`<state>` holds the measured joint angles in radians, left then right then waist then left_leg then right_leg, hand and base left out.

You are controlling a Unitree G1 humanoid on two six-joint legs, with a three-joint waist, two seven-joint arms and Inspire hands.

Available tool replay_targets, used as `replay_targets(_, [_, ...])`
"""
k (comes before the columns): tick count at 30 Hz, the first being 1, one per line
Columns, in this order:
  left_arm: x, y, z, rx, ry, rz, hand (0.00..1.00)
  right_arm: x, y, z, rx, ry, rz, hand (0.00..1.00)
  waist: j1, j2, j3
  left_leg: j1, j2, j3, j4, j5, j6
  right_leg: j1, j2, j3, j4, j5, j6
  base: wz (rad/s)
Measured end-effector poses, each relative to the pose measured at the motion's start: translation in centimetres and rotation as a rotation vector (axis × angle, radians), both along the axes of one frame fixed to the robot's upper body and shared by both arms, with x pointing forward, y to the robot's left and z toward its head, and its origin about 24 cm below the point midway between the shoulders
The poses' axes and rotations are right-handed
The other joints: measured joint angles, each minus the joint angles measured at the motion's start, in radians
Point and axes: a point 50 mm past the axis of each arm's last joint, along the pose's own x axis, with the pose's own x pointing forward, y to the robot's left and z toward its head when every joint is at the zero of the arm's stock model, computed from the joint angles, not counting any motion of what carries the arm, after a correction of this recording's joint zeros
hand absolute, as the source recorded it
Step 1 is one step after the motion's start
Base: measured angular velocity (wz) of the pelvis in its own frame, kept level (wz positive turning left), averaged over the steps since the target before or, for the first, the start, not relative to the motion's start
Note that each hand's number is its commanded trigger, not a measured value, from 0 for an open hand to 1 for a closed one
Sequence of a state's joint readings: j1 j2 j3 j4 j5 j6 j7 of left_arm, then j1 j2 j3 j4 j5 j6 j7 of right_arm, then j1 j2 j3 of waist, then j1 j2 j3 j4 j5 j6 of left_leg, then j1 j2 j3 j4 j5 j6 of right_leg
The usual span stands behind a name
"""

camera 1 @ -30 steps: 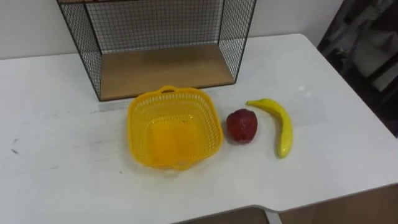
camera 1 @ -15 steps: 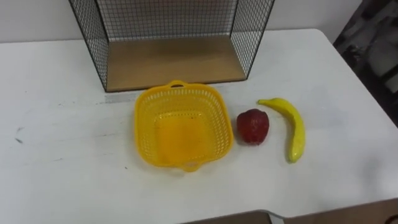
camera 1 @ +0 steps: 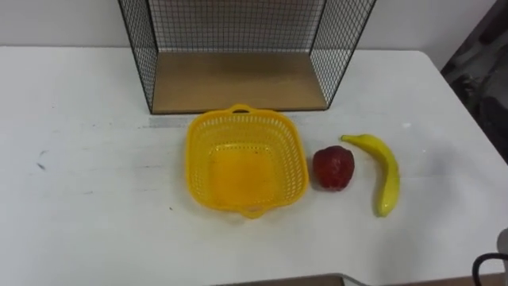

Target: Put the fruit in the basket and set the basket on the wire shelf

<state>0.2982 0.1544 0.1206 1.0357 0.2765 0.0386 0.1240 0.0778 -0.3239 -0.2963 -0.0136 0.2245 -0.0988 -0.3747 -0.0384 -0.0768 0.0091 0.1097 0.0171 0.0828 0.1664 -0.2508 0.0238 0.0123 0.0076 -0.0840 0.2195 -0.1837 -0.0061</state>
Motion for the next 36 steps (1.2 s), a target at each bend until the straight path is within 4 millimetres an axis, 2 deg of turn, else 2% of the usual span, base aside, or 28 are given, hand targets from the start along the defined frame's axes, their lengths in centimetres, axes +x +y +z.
replay_targets(1, [0.0,0.0,0.0,0.000,0.003,-0.007,0.00,0.1,0.2,-0.2,0.001,0.020,0.032,0.00,0.006,-0.002,0.0037,0.008,0.001,0.001,0.000,0.000,0.000,0.009,0.000,-0.001,-0.002,0.000,0.000,0.00])
replay_targets(5, [-0.3,0.2,0.1,0.005,0.016,-0.012,0.00,0.6,1.1,-0.8,-0.003,0.073,0.135,0.00,0.017,-0.007,0.0026,0.008,0.001,-0.002,0.003,0.000,0.000,0.012,0.000,-0.004,-0.001,0.002,-0.001,0.03])
replay_targets(12, [-0.3,0.4,0.1,0.003,0.020,-0.022,0.00,1.3,2.9,-1.5,-0.112,0.169,0.305,0.00,0.022,-0.005,0.0022,0.009,0.002,-0.003,0.006,0.000,-0.001,0.015,0.000,-0.007,-0.001,0.005,-0.002,0.00])
replay_targets(23, [-0.2,0.3,0.1,0.000,0.021,-0.027,0.00,1.4,3.3,-1.9,-0.215,0.243,0.371,0.00,0.042,-0.002,0.0018,0.006,0.002,-0.002,0.006,0.000,-0.001,0.013,0.000,-0.007,-0.002,0.006,-0.003,0.00])
replay_targets(27, [-0.2,0.3,0.1,-0.003,0.022,-0.028,0.00,1.6,4.2,-2.3,-0.234,0.267,0.424,0.00,0.047,0.001,-0.0009,0.006,0.003,-0.002,0.006,0.000,-0.001,0.012,0.000,-0.007,-0.003,0.006,-0.003,0.00])
replay_targets(30, [-0.3,0.3,0.0,-0.009,0.025,-0.028,0.00,1.6,4.4,-2.3,-0.255,0.283,0.443,0.00,0.053,0.005,-0.0069,0.007,0.003,-0.002,0.006,0.000,-0.001,0.013,0.000,-0.007,-0.003,0.007,-0.003,0.00])
replay_targets(36, [-0.3,0.3,0.0,-0.013,0.028,-0.027,0.00,1.7,4.6,-2.4,-0.294,0.313,0.477,0.00,0.063,0.003,-0.0077,0.009,0.003,-0.003,0.006,0.000,-0.001,0.016,-0.001,-0.007,-0.003,0.007,-0.003,0.00])
